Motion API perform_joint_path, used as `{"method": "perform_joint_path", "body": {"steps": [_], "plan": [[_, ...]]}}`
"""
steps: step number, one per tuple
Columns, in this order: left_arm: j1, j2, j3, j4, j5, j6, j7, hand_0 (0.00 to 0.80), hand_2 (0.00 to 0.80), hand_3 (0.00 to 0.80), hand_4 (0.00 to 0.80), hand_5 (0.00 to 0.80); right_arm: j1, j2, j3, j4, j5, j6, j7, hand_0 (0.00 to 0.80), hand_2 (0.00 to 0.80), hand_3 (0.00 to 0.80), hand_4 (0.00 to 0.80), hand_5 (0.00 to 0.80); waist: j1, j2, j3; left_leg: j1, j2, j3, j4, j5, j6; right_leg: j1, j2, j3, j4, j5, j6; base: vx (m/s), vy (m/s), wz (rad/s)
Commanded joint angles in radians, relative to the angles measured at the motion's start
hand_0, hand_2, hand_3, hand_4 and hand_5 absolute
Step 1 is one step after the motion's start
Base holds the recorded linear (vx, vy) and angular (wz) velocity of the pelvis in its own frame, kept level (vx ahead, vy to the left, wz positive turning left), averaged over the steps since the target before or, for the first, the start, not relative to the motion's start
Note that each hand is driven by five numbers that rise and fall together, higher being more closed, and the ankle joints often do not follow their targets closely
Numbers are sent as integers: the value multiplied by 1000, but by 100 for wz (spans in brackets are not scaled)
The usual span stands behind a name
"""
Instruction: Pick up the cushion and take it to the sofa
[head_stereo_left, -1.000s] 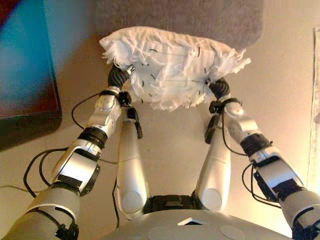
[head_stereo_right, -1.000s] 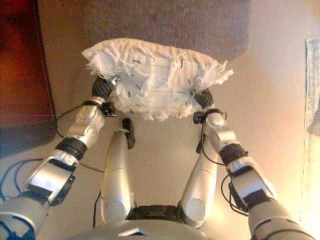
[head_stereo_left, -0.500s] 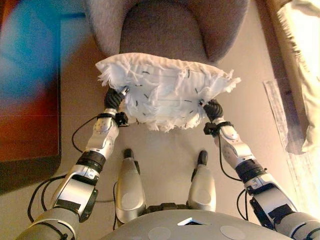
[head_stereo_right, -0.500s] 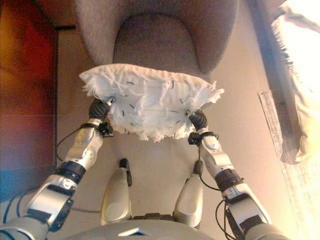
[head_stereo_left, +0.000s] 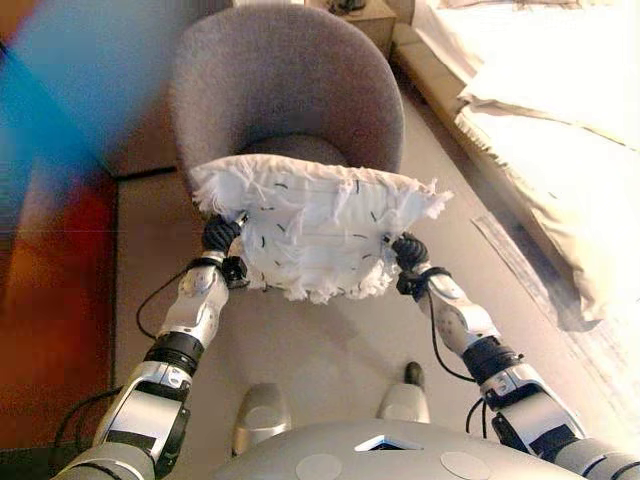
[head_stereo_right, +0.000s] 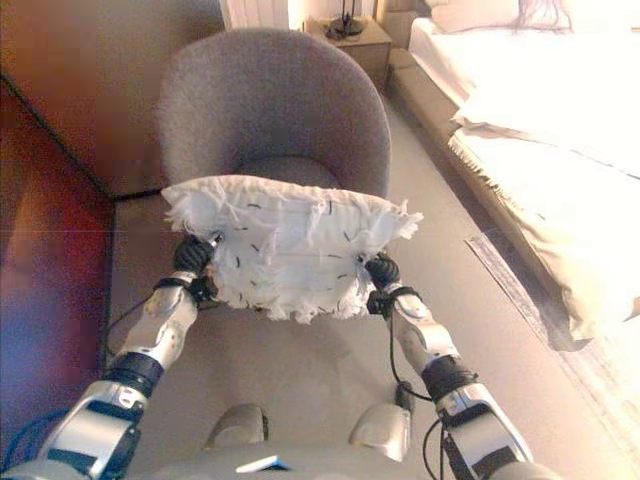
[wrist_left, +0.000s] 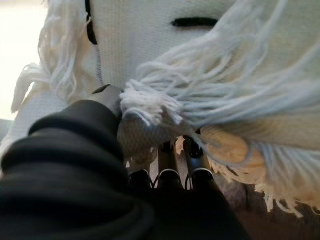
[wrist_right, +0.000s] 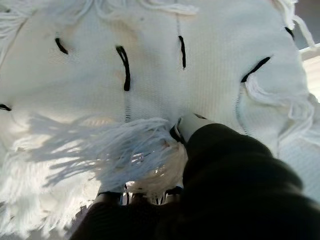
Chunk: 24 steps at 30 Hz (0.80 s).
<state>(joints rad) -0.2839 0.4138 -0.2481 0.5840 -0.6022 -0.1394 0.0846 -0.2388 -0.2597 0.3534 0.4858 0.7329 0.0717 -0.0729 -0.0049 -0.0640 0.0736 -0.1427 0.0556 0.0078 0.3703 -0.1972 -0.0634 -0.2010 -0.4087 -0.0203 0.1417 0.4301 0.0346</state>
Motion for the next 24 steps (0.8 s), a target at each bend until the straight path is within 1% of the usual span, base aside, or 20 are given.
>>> {"method": "perform_joint_path", "body": {"steps": [1,2,3,4,6,7,10,11,13,17,18,19,20,21,22,23,24], "plan": [[-93,1,-18,-61,-8,-52,-67,800,800,800,800,800,-75,16,-6,-35,102,-115,50,800,800,800,800,800,22,54,-46,119,-98,53,-233,130,116,12,65,46,175,-35,100,54,202,10],[-97,1,-24,-54,-18,-54,-71,800,800,800,800,800,-79,11,-9,-21,107,-118,49,800,800,800,800,800,17,55,-49,127,-102,53,-241,133,117,4,84,49,189,-43,96,81,206,15],[-100,-5,-29,-47,-19,-58,-71,800,800,800,800,800,-82,9,-12,-9,105,-120,51,800,800,800,800,800,13,54,-51,135,-106,55,-247,135,118,3,95,44,184,-46,94,119,132,29],[-105,-17,-38,-47,-22,-54,-66,800,800,800,800,800,-85,8,-13,5,95,-126,50,800,800,800,800,800,8,46,-56,143,-120,52,-248,132,121,3,115,34,151,-49,95,152,78,9],[-111,-34,-54,-51,-15,-48,-67,800,800,800,800,800,-88,3,-14,13,82,-130,43,800,800,800,800,800,-1,30,-59,154,-144,33,-237,114,128,1,150,36,78,-60,100,195,3,-4],[-112,-38,-59,-53,-10,-44,-70,800,800,800,800,800,-90,-4,-15,11,82,-128,42,800,800,800,800,800,-6,24,-58,161,-151,23,-233,103,130,0,164,41,42,-67,104,239,-35,19],[-120,-52,-87,-46,-13,-48,-76,800,800,800,800,800,-96,-37,-16,-5,103,-110,37,800,800,800,800,800,-38,1,-57,184,-187,-17,-210,61,141,-28,243,96,-107,-102,111,304,-25,40],[-121,-56,-91,-42,-19,-47,-75,800,800,800,800,800,-99,-48,-17,-3,106,-101,41,800,800,800,800,800,-48,-2,-56,195,-195,-27,-203,50,145,-35,265,108,-145,-104,113,348,-11,66],[-115,-63,-93,-35,-16,-39,-75,800,800,800,800,800,-104,-63,-24,15,117,-85,62,800,800,800,800,800,-64,-8,-59,226,-207,-39,-198,28,153,-60,298,109,-195,-99,115,373,-18,38],[-76,-69,-75,-27,-1,-45,-84,800,800,800,800,800,-91,-69,-31,25,101,-63,97,800,800,800,800,800,-77,-10,-63,268,-214,-30,-190,-4,160,-81,325,85,-189,-98,105,371,-39,-23],[-62,-71,-65,-27,0,-52,-82,800,800,800,800,800,-84,-70,-32,24,85,-60,111,800,800,800,800,800,-80,-9,-67,275,-212,-19,-185,-2,160,-78,328,72,-175,-116,99,421,-64,-7],[-46,-75,-53,-28,2,-61,-84,800,800,800,800,800,-75,-68,-29,23,64,-61,119,800,800,800,800,800,-81,-7,-75,279,-208,-6,-176,15,154,-64,326,50,-176,-138,91,455,-83,14],[-37,-76,-45,-33,4,-63,-86,800,800,800,800,800,-71,-67,-25,20,50,-61,120,800,800,800,800,800,-81,-4,-80,280,-203,3,-165,31,147,-55,327,38,-175,-151,85,411,-88,18],[-25,-76,-37,-40,8,-66,-87,800,800,800,800,800,-69,-68,-19,15,40,-61,125,800,800,800,800,800,-84,-1,-85,283,-189,23,-144,52,132,-47,328,21,-165,-162,74,429,-107,3],[-15,-76,-30,-46,9,-67,-86,800,800,800,800,800,-65,-65,-11,9,30,-60,127,800,800,800,800,800,-88,4,-91,290,-174,41,-130,73,117,-38,330,15,-151,-170,63,439,-115,-9],[-8,-80,-23,-39,2,-73,-88,800,800,800,800,800,-63,-64,-5,7,22,-54,126,800,800,800,800,800,-95,13,-100,297,-155,47,-111,119,97,-29,342,28,-129,-180,47,439,-130,-10],[-6,-83,-18,-35,-1,-77,-85,800,800,800,800,800,-62,-64,2,2,12,-46,124,800,800,800,800,800,-102,22,-108,298,-135,52,-80,189,70,-17,354,37,-118,-191,32,381,-141,-11]]}}
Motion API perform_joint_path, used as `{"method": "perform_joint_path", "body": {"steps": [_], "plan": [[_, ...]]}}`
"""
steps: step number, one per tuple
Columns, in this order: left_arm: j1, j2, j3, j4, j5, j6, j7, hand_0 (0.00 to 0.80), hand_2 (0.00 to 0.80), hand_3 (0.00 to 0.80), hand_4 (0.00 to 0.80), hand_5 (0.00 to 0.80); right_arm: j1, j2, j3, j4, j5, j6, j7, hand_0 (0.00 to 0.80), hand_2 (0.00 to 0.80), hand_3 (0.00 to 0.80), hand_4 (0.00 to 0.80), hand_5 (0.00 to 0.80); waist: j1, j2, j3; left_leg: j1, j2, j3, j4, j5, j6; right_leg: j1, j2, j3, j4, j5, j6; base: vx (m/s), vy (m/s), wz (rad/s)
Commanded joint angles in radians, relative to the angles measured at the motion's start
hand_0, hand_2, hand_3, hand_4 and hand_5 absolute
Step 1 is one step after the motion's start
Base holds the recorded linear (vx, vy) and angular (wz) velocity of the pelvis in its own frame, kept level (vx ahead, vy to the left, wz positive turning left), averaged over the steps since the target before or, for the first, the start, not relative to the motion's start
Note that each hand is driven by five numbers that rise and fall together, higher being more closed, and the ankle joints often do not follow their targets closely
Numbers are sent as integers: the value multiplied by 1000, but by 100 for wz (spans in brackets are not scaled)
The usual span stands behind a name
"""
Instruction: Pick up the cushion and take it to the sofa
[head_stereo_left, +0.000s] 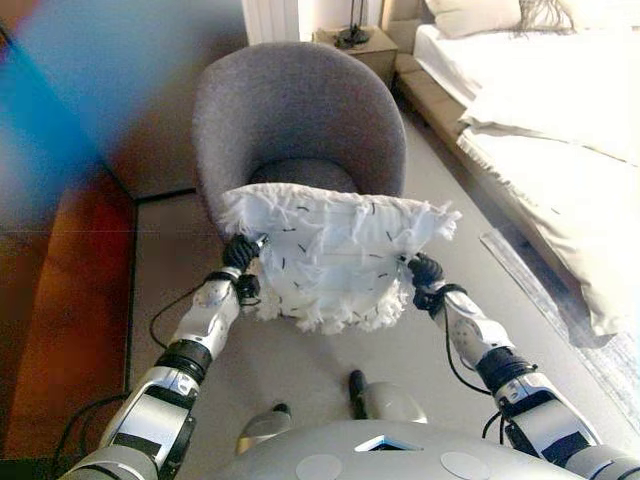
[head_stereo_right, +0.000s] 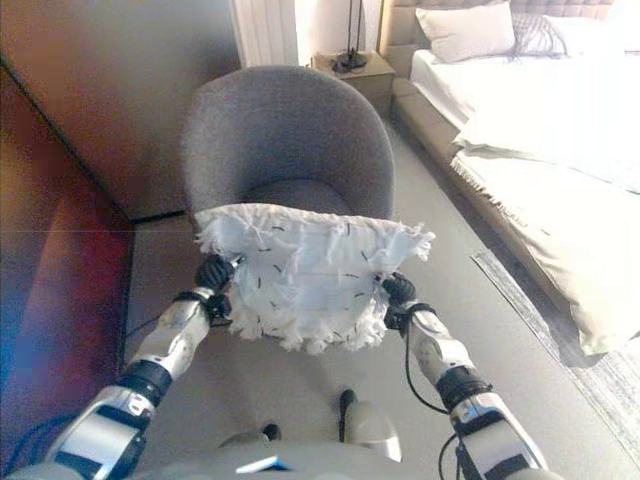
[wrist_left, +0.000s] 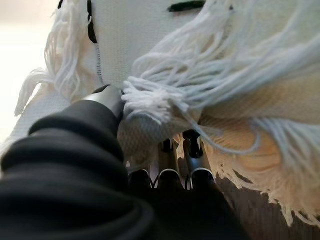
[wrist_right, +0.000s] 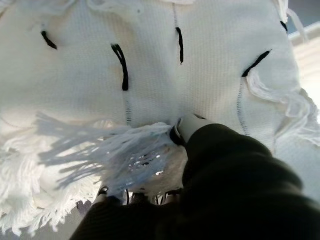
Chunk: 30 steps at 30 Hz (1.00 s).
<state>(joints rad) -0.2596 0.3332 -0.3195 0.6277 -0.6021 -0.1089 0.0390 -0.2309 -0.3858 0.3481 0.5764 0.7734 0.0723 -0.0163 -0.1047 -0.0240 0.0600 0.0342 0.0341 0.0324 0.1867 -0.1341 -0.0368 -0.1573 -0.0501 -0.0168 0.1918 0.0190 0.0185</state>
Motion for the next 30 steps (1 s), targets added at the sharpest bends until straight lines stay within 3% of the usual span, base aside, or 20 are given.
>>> {"method": "perform_joint_path", "body": {"steps": [1,2,4,5,8,10,14,16,19,21,24,26,29,30], "plan": [[-33,-8,59,-80,-1,-110,-31,800,800,800,800,800,-71,59,17,-94,-40,-42,67,800,800,800,800,800,-8,-12,-98,105,-91,32,167,194,12,-39,7,41,-164,206,30,343,-157,-7],[-39,-11,59,-79,-6,-114,-25,800,800,800,800,800,-74,57,25,-97,-54,-41,72,800,800,800,800,800,-12,-20,-102,77,-82,36,231,241,-7,-24,7,51,-165,199,17,311,-162,-6],[-45,-21,63,-77,-2,-127,-17,800,800,800,800,800,-75,49,32,-96,-63,-44,83,800,800,800,800,800,-13,-34,-100,15,-70,36,375,278,-22,6,1,64,-165,188,-4,302,-155,-4],[-45,-28,67,-80,-5,-130,-13,800,800,800,800,800,-73,40,30,-99,-61,-44,88,800,800,800,800,800,-11,-48,-96,-34,-67,33,493,278,-18,27,-6,70,-153,172,-19,283,-131,-2],[-46,-35,72,-86,-10,-130,-11,800,800,800,800,800,-65,27,25,-96,-32,-52,104,800,800,800,800,800,1,-65,-85,-146,-47,27,583,254,2,70,-9,76,-141,143,-38,284,-100,-7],[-48,-33,77,-89,-9,-120,-20,800,800,800,800,800,-78,31,20,-78,-26,-54,106,800,800,800,800,800,25,-68,-74,-188,-31,33,486,240,13,101,-3,68,-139,116,-37,255,-20,-5],[-62,3,94,-82,-27,-111,-50,800,800,800,800,800,-140,38,35,-66,-6,-37,74,800,800,800,800,800,71,-40,-51,-220,0,23,82,294,-2,154,26,71,-120,45,-27,238,111,-4],[-69,18,106,-69,-38,-118,-66,800,800,800,800,800,-141,37,41,-82,-10,-36,55,800,800,800,800,800,98,-26,-42,-272,13,-10,-110,332,-20,204,30,90,-126,20,-14,267,157,4],[-53,31,128,-53,-45,-131,-79,800,800,800,800,800,-133,37,45,-93,-11,-26,50,800,800,800,800,800,125,-18,-43,-300,16,-62,-247,385,-43,283,23,122,-141,-6,2,296,138,-17],[-47,39,148,-37,-42,-139,-86,800,800,800,800,800,-139,35,43,-86,-3,-14,64,800,800,800,800,800,134,-12,-48,-312,22,-73,-258,384,-49,314,16,130,-139,-29,7,309,161,-49],[-73,47,159,14,-51,-152,-104,800,800,800,800,800,-161,45,38,-48,-4,-5,85,800,800,800,800,800,129,1,-60,-298,34,-25,-208,368,-51,344,-1,114,-123,-72,12,304,209,-55],[-92,40,141,23,-52,-160,-97,800,800,800,800,800,-158,63,40,-37,5,-17,82,800,800,800,800,800,127,8,-67,-278,27,9,-189,349,-42,352,-16,79,-108,-90,20,319,234,-47],[-98,39,121,21,-53,-166,-100,800,800,800,800,800,-148,94,45,-36,13,-35,67,800,800,800,800,800,137,1,-68,-270,-16,18,-151,302,-1,330,-57,44,-12,-58,53,301,219,-28],[-96,41,116,12,-45,-165,-107,800,800,800,800,800,-154,104,52,-37,10,-44,52,800,800,800,800,800,145,-5,-68,-271,-37,25,-124,280,21,311,-79,28,49,-13,69,258,200,21]]}}
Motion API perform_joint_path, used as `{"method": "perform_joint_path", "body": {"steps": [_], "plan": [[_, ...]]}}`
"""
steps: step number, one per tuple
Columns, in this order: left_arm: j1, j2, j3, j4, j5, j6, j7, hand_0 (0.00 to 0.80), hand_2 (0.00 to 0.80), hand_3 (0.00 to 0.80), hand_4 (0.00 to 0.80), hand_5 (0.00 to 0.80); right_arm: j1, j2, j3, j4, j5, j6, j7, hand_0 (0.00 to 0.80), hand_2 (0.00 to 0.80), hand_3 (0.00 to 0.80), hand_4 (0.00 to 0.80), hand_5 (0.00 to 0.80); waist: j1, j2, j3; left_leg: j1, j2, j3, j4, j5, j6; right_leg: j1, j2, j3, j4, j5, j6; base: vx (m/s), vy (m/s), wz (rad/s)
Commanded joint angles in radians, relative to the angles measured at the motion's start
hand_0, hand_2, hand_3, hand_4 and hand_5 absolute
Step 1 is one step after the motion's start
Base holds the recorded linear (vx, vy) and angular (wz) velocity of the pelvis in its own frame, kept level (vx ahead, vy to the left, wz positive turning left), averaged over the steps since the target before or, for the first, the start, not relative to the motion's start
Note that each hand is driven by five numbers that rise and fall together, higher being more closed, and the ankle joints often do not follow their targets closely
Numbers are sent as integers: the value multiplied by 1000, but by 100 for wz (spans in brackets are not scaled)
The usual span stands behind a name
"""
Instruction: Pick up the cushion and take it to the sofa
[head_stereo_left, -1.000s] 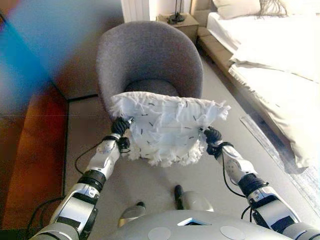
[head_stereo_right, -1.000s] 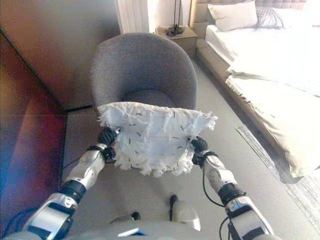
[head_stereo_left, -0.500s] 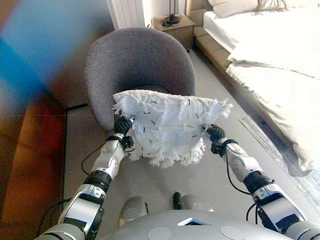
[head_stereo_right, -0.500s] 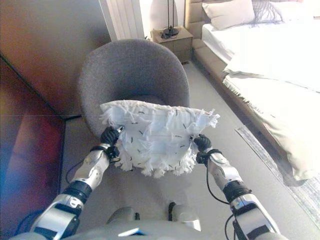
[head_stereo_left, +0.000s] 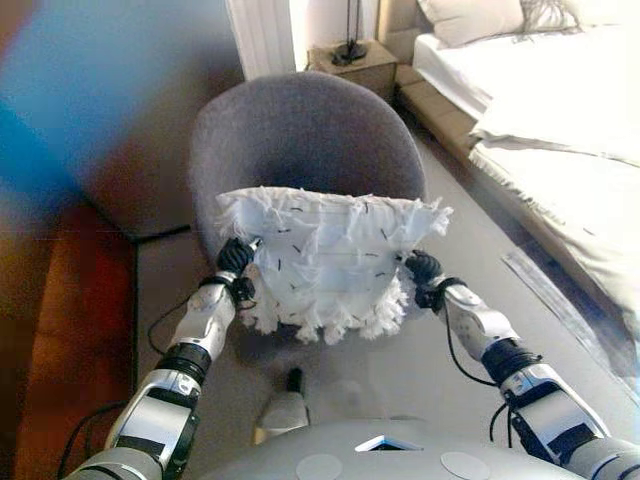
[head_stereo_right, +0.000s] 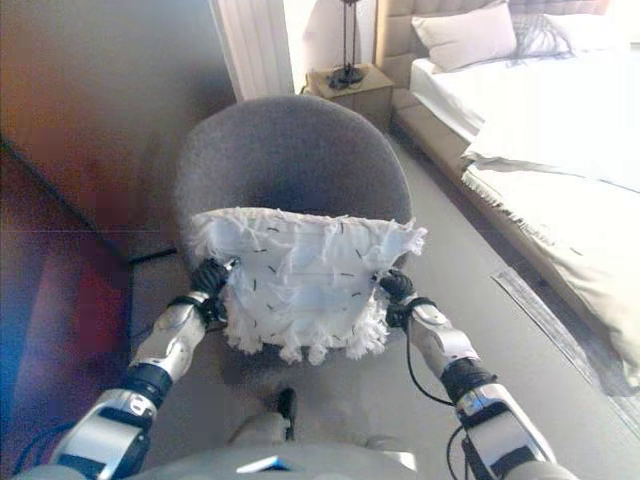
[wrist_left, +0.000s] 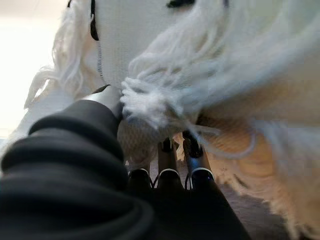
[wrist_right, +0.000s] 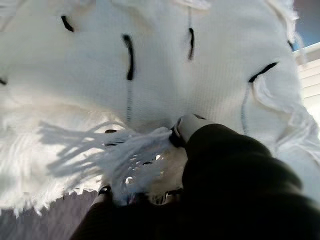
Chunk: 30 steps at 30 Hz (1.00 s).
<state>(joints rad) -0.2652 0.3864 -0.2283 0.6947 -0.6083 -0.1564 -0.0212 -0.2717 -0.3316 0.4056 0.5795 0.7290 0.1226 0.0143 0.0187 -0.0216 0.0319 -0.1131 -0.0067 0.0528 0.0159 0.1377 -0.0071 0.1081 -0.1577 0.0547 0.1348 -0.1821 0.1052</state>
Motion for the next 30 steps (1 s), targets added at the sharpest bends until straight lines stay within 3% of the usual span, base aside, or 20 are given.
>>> {"method": "perform_joint_path", "body": {"steps": [1,4,6,8,12,16,18,22,26,30], "plan": [[-87,-11,19,-67,-30,-113,-53,800,800,800,800,800,-120,60,1,-37,55,-106,11,800,800,800,800,800,35,-11,-40,-120,-16,11,60,-6,12,25,-6,-72,178,251,-10,256,227,33],[-97,0,-3,-72,-28,-110,-63,800,800,800,800,800,-136,82,7,-21,56,-136,0,800,800,800,800,800,47,-4,-32,-79,-51,24,65,-52,46,-53,-93,-117,417,347,-4,262,273,8],[-108,10,-14,-66,-60,-100,-72,800,800,800,800,800,-133,94,12,-14,56,-145,-17,800,800,800,800,800,43,17,-21,-28,-69,24,62,-74,67,-141,-122,-120,588,383,-9,306,355,15],[-110,3,-13,-70,-69,-89,-75,800,800,800,800,800,-131,101,21,0,41,-149,-22,800,800,800,800,800,39,27,-16,25,-84,22,49,-93,74,-220,-140,-117,632,394,-10,265,229,10],[-103,-3,-17,-84,-63,-77,-66,800,800,800,800,800,-146,101,13,-10,40,-125,-37,800,800,800,800,800,22,44,2,87,-69,14,15,-87,59,-274,-99,-133,394,392,-31,203,-4,-10],[-100,2,-25,-85,-59,-86,-53,800,800,800,800,800,-155,85,9,-40,59,-105,-35,800,800,800,800,800,-3,6,28,121,-61,30,26,-139,37,-291,-93,-117,85,447,13,161,-134,-1],[-99,-1,-23,-84,-46,-81,-50,800,800,800,800,800,-171,75,-10,-20,69,-98,-16,800,800,800,800,800,-8,-5,35,137,-57,25,32,-163,32,-281,-87,-96,6,455,27,180,-117,19],[-86,-9,-13,-84,-26,-55,-45,800,800,800,800,800,-183,60,-33,-2,13,-104,-35,800,800,800,800,800,-5,-19,26,145,-58,3,64,-201,28,-255,-92,-76,-59,440,33,191,-107,34],[-74,-25,-2,-81,-32,-57,-17,800,800,800,800,800,-162,65,-42,-23,-23,-119,-74,800,800,800,800,800,-1,-23,17,146,-47,-1,95,-223,20,-219,-100,-99,-81,410,33,218,-150,7],[-52,-52,-5,-106,-15,-68,4,800,800,800,800,800,-135,67,-18,-80,-97,-144,-139,800,800,800,800,800,-3,-15,22,124,-10,-9,129,-218,-3,-207,-78,-99,-54,350,23,158,-182,6]]}}
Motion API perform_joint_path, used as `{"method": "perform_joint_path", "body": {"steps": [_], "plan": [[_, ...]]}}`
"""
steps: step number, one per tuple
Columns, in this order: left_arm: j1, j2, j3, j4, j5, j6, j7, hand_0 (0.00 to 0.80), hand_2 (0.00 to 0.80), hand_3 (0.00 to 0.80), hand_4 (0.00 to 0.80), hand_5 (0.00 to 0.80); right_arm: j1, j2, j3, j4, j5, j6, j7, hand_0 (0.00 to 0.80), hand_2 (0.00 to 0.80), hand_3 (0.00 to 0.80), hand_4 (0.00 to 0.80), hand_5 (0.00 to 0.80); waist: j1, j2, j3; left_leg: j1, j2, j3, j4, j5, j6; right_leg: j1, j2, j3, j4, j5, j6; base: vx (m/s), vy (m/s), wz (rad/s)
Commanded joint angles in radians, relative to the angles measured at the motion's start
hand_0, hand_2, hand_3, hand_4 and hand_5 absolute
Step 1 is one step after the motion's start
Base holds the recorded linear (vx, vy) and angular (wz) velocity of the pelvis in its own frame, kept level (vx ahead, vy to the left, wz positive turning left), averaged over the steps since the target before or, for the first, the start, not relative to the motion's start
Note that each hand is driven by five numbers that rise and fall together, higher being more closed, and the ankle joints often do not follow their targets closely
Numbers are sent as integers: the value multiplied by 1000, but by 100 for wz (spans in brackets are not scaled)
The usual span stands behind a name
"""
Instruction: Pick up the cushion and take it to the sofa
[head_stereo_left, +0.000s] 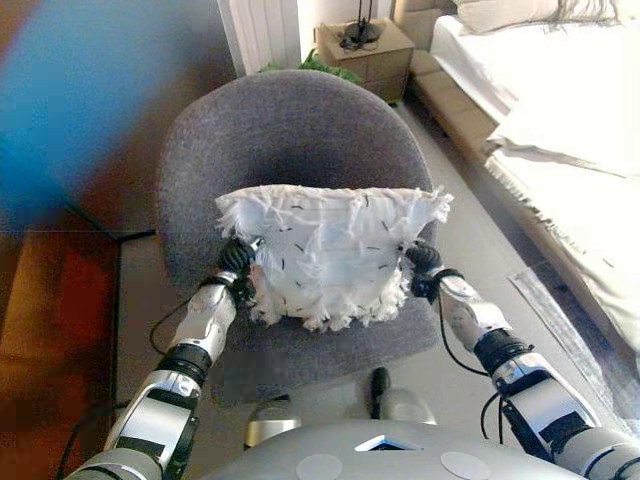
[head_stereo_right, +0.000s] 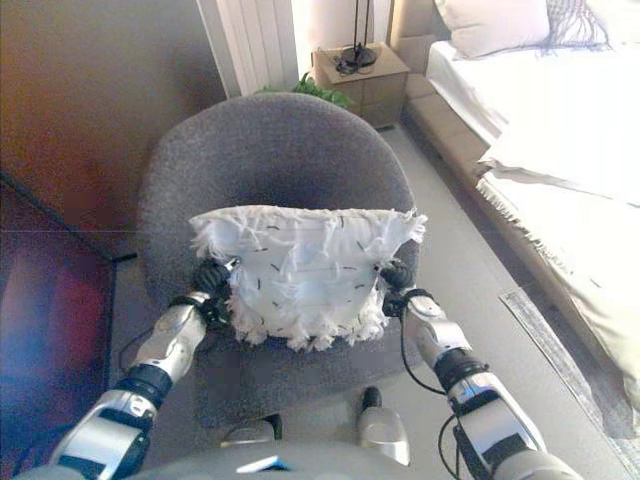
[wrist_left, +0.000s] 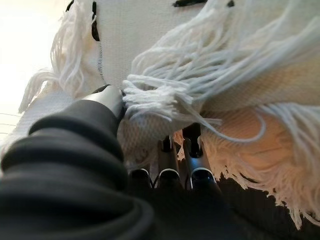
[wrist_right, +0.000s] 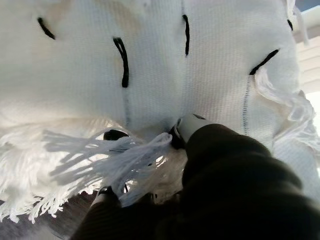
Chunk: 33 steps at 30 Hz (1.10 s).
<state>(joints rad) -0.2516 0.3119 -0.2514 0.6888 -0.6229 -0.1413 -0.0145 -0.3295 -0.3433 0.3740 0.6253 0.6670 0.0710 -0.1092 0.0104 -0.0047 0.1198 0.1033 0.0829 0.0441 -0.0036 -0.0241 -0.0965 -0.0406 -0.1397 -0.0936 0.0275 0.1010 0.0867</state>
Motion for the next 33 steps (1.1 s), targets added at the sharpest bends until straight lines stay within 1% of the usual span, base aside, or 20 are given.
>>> {"method": "perform_joint_path", "body": {"steps": [1,2,4,6,7,9,10,11,12,13,14,15,17,21,22,24,28,30,31,33], "plan": [[-68,18,12,-100,-5,-89,5,800,800,800,800,800,-82,74,16,-138,-35,-91,-26,800,800,800,800,800,2,-30,-63,-103,-88,-2,163,-58,80,-60,-87,50,61,43,41,73,-177,21],[-70,14,10,-103,-9,-91,9,800,800,800,800,800,-87,71,16,-144,-37,-89,-32,800,800,800,800,800,-1,-30,-60,-113,-82,-3,177,-59,76,-63,-82,51,67,32,40,45,-200,36],[-80,-8,-1,-131,-22,-93,35,800,800,800,800,800,-113,53,17,-172,-53,-73,-48,800,800,800,800,800,-9,-32,-38,-157,-50,7,272,-64,52,-70,-66,47,83,4,21,21,-212,41],[-89,-23,-17,-157,-18,-92,59,800,800,800,800,800,-115,40,12,-201,-69,-61,-45,800,800,800,800,800,-7,-30,-12,-226,-37,-6,381,-1,28,-61,-52,34,85,-7,-1,13,-170,42],[-97,-33,-26,-163,-23,-97,71,800,800,800,800,800,-113,25,10,-216,-79,-57,-42,800,800,800,800,800,-9,-25,1,-258,-31,7,412,29,17,-56,-47,23,85,-14,-10,-4,-110,49],[-149,-53,-56,-146,-25,-129,104,800,800,800,800,800,-152,5,13,-204,-92,-70,-44,800,800,800,800,800,-7,-10,38,-323,-36,13,403,69,-2,-78,-44,-2,98,-27,-13,-168,-46,38],[-193,-66,-72,-123,-22,-159,130,800,800,800,800,800,-202,-1,21,-175,-100,-82,-36,800,800,800,800,800,0,5,62,-362,-41,1,353,109,-11,-101,-38,-17,111,-37,-13,-277,-21,22],[-232,-70,-83,-106,-18,-178,153,800,800,800,800,800,-253,-2,34,-155,-104,-87,-39,800,800,800,800,800,4,13,81,-386,-50,-6,322,111,-4,-126,-35,-21,125,-45,-13,-364,-2,16],[-297,-66,-86,-74,-7,-201,180,800,800,800,800,800,-337,2,46,-123,-98,-89,-30,800,800,800,800,800,8,13,105,-413,-67,-11,301,69,21,-184,-38,-23,151,-49,-12,-389,-20,-4],[-351,-60,-89,-47,-1,-216,200,800,800,800,800,800,-390,2,55,-109,-86,-96,-24,800,800,800,800,800,10,15,125,-443,-75,-23,297,68,28,-232,-33,-22,179,-52,-14,-453,-11,-30],[-404,-53,-88,-24,-2,-225,211,800,800,800,800,800,-438,-8,65,-99,-69,-104,-20,800,800,800,800,800,9,17,150,-482,-80,-27,316,71,33,-283,-31,-21,209,-54,-19,-333,-19,-40],[-442,-49,-87,-12,-2,-227,221,800,800,800,800,800,-474,-15,66,-84,-55,-110,-11,800,800,800,800,800,9,19,169,-516,-85,-26,343,57,38,-324,-34,-22,245,-61,-22,-296,-10,-19],[-495,-33,-86,-5,0,-229,241,800,800,800,800,800,-526,-17,61,-54,-18,-130,6,800,800,800,800,800,13,20,208,-587,-98,-28,401,28,49,-408,-55,-24,319,-68,-21,-153,5,15],[-534,-27,-72,-10,-25,-233,273,800,800,800,800,800,-568,-4,49,-25,-7,-143,15,800,800,800,800,800,14,28,242,-665,-97,-21,472,1,51,-487,-67,-16,389,-87,-26,-23,33,9],[-545,-31,-63,-13,-32,-233,283,800,800,800,800,800,-582,1,47,-6,-30,-153,5,800,800,800,800,800,16,36,253,-678,-96,-23,493,-33,47,-504,-66,-8,419,-120,-22,46,57,5],[-562,-35,-59,-15,-25,-232,289,800,800,800,800,800,-603,3,45,10,-53,-168,-9,800,800,800,800,800,16,42,262,-702,-98,-24,502,-33,46,-529,-68,-6,431,-122,-23,11,64,3],[-642,-23,-65,4,-43,-219,289,800,800,800,800,800,-676,-15,34,32,-79,-169,-32,800,800,800,800,800,12,54,282,-751,-95,-23,516,-22,47,-586,-71,2,451,-119,-24,-27,60,9],[-688,-21,-64,21,-81,-215,293,800,800,800,800,800,-719,-25,31,51,-91,-167,-40,800,800,800,800,800,10,58,286,-772,-93,-20,526,-19,46,-610,-71,5,466,-119,-24,4,53,7],[-717,-22,-61,35,-131,-214,292,800,800,800,800,800,-746,-32,32,62,-91,-166,-44,800,800,800,800,800,9,59,288,-784,-93,-21,534,-17,45,-622,-71,8,472,-119,-25,20,51,6],[-750,-28,-55,54,-147,-211,293,800,800,800,800,800,-773,-34,32,78,-101,-171,-54,800,800,800,800,800,10,59,288,-802,-92,-20,554,-21,46,-641,-74,11,489,-121,-24,35,30,6]]}}
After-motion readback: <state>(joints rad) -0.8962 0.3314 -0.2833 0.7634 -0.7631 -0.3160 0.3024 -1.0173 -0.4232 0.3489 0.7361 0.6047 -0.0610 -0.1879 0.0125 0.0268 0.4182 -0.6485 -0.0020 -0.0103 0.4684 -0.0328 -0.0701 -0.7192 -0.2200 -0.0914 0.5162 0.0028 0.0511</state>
